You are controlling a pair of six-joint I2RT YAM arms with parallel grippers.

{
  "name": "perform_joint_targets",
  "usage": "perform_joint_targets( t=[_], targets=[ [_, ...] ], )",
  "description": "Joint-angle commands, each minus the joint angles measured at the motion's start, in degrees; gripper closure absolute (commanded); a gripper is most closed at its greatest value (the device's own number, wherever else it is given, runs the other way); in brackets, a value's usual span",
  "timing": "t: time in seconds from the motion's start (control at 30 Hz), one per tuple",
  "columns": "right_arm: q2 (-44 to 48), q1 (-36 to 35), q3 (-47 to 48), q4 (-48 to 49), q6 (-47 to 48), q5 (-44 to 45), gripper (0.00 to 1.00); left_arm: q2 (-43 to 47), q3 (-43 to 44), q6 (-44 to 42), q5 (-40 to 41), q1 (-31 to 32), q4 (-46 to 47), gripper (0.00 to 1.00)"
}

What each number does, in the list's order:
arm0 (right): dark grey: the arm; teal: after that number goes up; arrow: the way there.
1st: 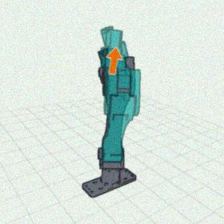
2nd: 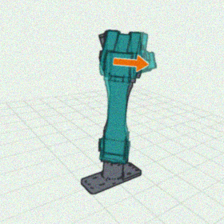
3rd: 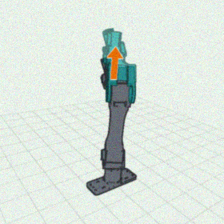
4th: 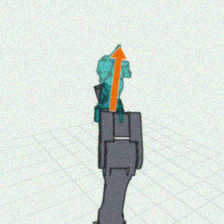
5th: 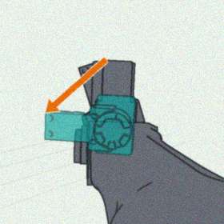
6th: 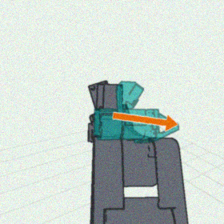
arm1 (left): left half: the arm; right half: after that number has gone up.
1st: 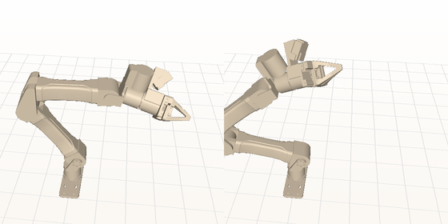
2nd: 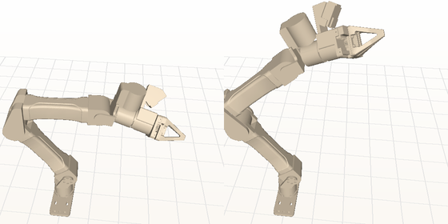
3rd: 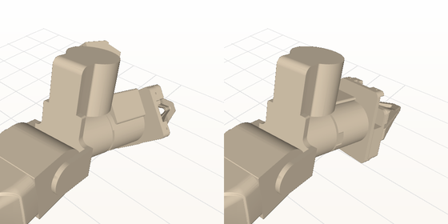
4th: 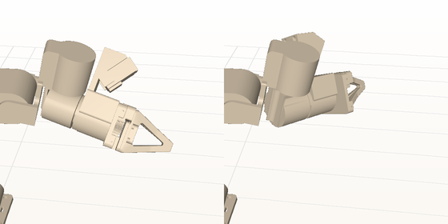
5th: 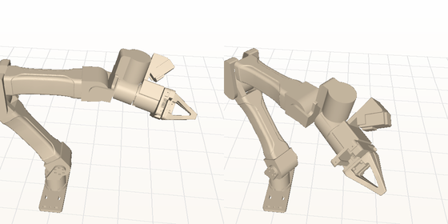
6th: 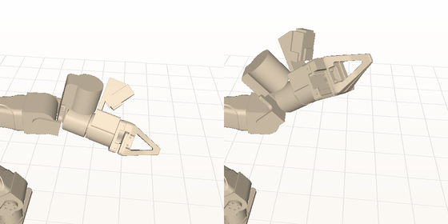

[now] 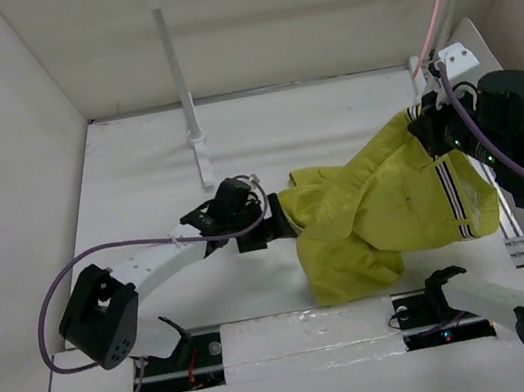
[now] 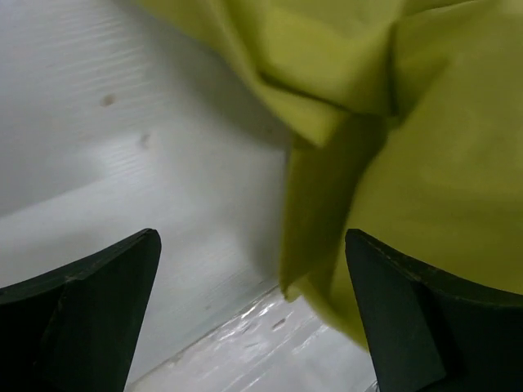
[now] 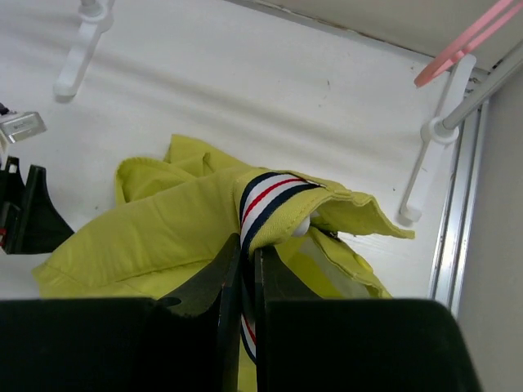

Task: Place the trousers on the hanger
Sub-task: Flatten out the trousers at the center of the board.

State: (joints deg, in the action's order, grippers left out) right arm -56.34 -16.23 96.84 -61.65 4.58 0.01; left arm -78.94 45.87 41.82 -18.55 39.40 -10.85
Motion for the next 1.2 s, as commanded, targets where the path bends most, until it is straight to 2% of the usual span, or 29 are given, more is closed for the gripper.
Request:
perform_joint_targets(
  t=[0.0,0.07,0.17,0.2,0.27,0.37,0.4,0.43,0.47,0.5,0.57,0.6,0.63,0.7,0.73,0.8,0.83,0.9,0.97,1.0,1.07,1.1,1.13,1.17],
  targets=[
    [2.63,-0.21,0.11,8.91,1.13,0.43,1.0,0.54,1.97,5.71,4.3,2.53,12.65,0.05],
    [3.07,-0.21,-1.91,9.61,1.05,-3.6,1.0,-1.39,0.01,8.36,5.27,2.53,18.49,0.02],
    [4.12,-0.21,-5.06,11.02,0.7,-7.12,1.0,-9.02,2.29,6.88,5.54,2.53,19.21,0.01],
    [4.48,-0.21,-5.69,11.46,0.52,-7.83,1.0,-12.0,5.78,4.87,5.1,2.53,18.16,0.02],
    [4.83,-0.21,-6.31,12.34,0.34,-9.41,1.0,-19.45,9.22,3.44,7.02,3.75,15.09,0.06],
    [5.01,-0.21,-5.87,13.04,0.34,-11.25,1.0,-23.01,10.91,3.26,8.25,3.76,15.59,0.2],
    [4.75,-0.21,-5.61,13.3,0.34,-12.13,1.0,-22.84,11.0,3.61,9.13,3.06,15.86,0.53],
    [4.57,-0.21,-5.26,13.57,0.26,-13.1,1.0,-21.1,10.91,3.79,10.88,2.27,15.69,0.75],
    [4.39,-0.21,-5.08,13.83,0.34,-14.85,1.0,-19.6,11.0,4.31,10.99,0.96,15.25,0.91],
    [4.22,-0.21,-4.99,14.01,0.43,-16.0,1.0,-17.33,10.48,4.49,11.25,-2.36,13.77,1.0],
    [3.96,-0.21,-4.38,14.89,1.22,-20.81,1.0,-7.15,9.16,3.97,11.78,-5.98,12.44,1.0],
    [3.95,-0.21,-3.94,14.89,1.83,-22.58,1.0,-2.76,8.11,3.45,11.69,-10.09,11.74,1.0],
    [3.52,-1.42,-3.33,14.45,2.79,-24.16,1.0,5.12,8.27,2.48,11.95,-12.57,10.95,1.0],
    [2.73,-2.75,0.35,14.28,3.15,-29.26,1.0,12.54,11.24,-0.85,13.18,-17.84,2.88,1.0],
    [1.42,-3.45,2.37,14.01,2.98,-31.37,1.0,17.97,13.0,-2.08,13.1,-24.56,0.33,1.0],
    [-0.52,-6.35,11.15,14.01,2.02,-35.95,1.0,20.92,20.35,-6.29,11.61,-32.24,-5.37,1.0],
    [-1.31,-7.06,14.75,13.75,1.14,-35.96,1.0,21.36,23.62,-7.71,9.08,-39.33,-7.41,1.0],
    [-3.34,-7.68,24.22,11.21,1.22,-31.67,1.0,19.53,33.78,-11.56,8.26,-42.03,-12.23,1.0],
    [-3.0,-7.68,25.51,5.59,2.01,-24.93,1.0,14.01,40.5,-14.39,9.93,-42.03,-17.94,1.0],
    [-1.95,-7.68,19.68,4.18,2.27,-22.71,1.0,11.55,46.53,-15.88,9.93,-42.03,-19.72,1.0],
    [3.21,-7.68,8.6,1.98,0.79,-13.41,1.0,4.6,50.62,-17.91,11.86,-42.03,-21.84,1.0],
    [6.82,-7.07,-6.68,-0.21,-2.52,1.77,1.0,-1.86,51.42,-17.74,11.95,-42.03,-19.76,0.96],
    [6.85,-7.06,-6.84,-0.23,-2.56,1.92,1.0,-1.92,51.43,-17.74,11.95,-42.03,-18.86,0.96],
    [10.6,-7.06,-11.97,0.21,-3.51,5.32,1.0,-3.75,50.47,-17.31,11.69,-40.29,-17.46,0.78]
  ],
)
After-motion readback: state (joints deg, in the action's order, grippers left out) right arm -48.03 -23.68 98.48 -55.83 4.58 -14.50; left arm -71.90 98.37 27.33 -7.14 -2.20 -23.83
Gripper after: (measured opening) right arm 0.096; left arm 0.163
